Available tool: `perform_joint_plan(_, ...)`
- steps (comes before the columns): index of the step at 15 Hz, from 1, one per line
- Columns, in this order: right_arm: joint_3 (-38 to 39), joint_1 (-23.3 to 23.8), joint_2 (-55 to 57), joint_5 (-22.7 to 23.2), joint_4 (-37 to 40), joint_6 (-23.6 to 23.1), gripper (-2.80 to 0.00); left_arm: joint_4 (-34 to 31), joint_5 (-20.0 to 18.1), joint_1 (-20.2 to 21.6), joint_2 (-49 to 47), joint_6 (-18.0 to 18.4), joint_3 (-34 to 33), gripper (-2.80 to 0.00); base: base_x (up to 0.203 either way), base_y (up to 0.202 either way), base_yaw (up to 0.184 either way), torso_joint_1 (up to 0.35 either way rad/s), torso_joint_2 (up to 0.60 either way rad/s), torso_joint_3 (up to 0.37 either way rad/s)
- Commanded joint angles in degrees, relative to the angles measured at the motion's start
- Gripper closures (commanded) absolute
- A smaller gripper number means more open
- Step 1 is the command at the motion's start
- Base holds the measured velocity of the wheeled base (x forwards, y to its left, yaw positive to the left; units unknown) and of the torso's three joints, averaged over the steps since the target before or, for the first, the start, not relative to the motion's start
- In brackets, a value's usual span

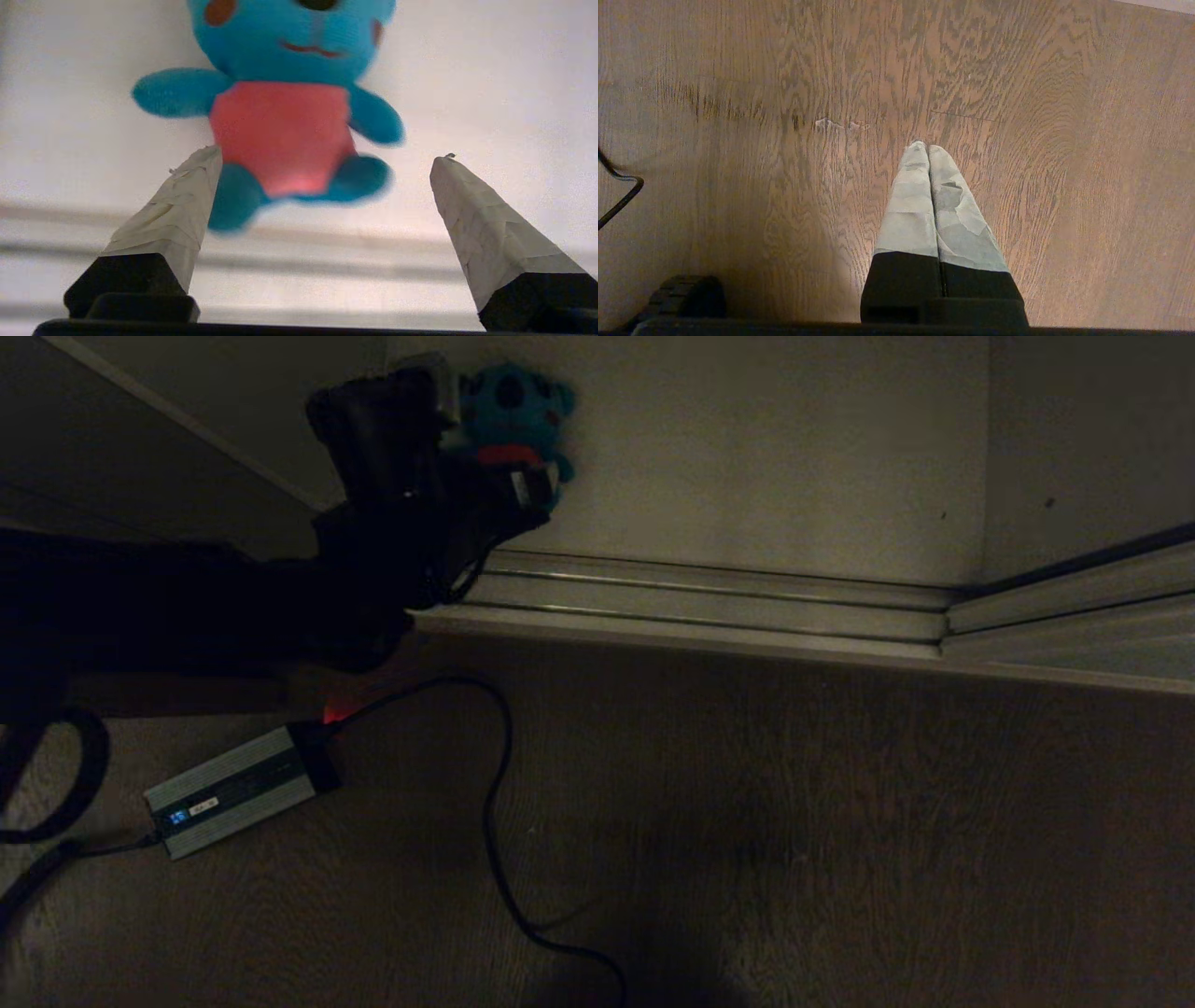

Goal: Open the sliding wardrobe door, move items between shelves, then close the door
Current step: Place the blue doll on the lower shelf

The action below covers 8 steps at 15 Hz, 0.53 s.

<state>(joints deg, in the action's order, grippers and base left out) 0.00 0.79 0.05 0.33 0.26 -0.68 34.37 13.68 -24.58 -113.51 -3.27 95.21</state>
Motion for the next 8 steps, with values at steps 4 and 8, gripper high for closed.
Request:
perform_joint_plan(4, 0.2, 0.0, 0.04, 0.02, 0.0, -0.02, 0.0, -14.7, -0.3, -1.33, 14.91, -2.22, -6.47, -2.8, 0.0, 0.0, 0.0, 0.0, 0.0, 0.0)
perform_joint_plan(8, 0.18, 0.0, 0.01, 0.02, 0.0, -0.02, 0.0, -23.69, -0.51, -2.77, 21.59, -6.05, -11.06, -2.8, 0.0, 0.0, 0.0, 0.0, 0.0, 0.0)
